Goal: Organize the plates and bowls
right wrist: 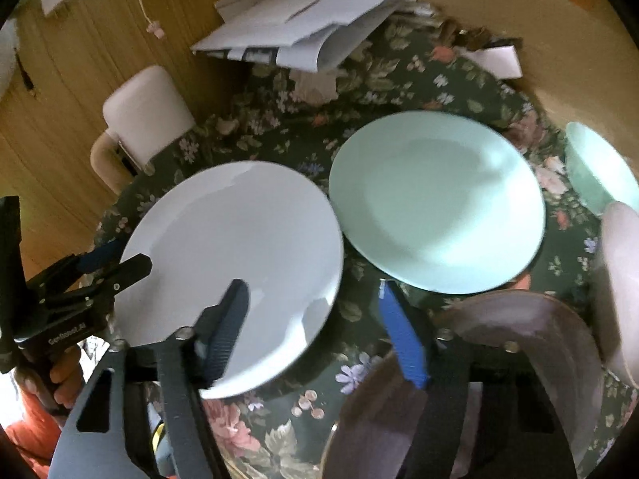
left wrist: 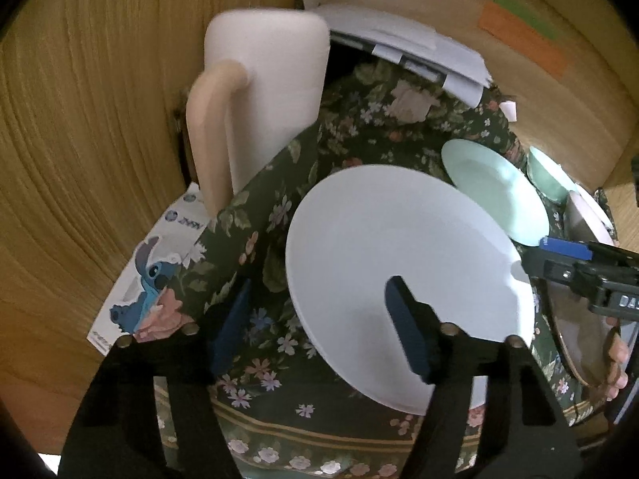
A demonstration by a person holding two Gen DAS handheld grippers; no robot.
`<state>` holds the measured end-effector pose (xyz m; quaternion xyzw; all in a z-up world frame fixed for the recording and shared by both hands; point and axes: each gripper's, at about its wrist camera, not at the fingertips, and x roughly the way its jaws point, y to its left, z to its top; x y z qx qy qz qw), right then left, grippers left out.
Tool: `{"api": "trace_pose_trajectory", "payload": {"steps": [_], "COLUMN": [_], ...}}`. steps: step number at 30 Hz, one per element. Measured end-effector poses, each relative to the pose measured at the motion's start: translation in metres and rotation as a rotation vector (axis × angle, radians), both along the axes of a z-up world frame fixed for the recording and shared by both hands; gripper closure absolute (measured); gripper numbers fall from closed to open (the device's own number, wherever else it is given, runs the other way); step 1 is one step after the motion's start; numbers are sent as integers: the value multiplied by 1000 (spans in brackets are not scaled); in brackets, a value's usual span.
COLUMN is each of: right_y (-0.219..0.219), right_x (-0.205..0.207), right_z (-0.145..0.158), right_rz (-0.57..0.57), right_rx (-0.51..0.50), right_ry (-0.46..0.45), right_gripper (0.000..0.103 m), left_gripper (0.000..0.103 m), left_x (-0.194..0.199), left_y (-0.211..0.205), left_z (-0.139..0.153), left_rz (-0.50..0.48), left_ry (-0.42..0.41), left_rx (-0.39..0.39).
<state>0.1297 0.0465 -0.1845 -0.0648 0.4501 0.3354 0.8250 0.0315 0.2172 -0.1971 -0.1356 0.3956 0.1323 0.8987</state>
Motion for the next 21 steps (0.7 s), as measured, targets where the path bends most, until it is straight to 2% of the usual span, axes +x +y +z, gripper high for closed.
{"api": "trace_pose_trajectory", "payload": {"steps": [5, 7, 12, 15, 21], "right_y": [9, 11, 17, 23, 28], "right_x": [8, 10, 12, 16, 19], "right_z": [-12, -16, -22, -29, -31], "right_rz": [-4, -1, 0, 10, 20], "right_rx": [-17, -21, -28, -39, -48], "right_ry": [33, 45, 37, 51, 55], "right_gripper": [58, 60, 62, 67, 68], "left_gripper": [49, 53, 56, 56, 57], "left_x": [5, 8, 9, 11, 16], "left_y": [5, 7, 9, 9, 5], "left_z": [-6, -8, -7, -7, -8], "left_rz": [-15, -17, -23, -30, -60], "left_ry": [19, 26, 20, 16, 19], "left_rx": [-22, -34, -49, -49, -59]}}
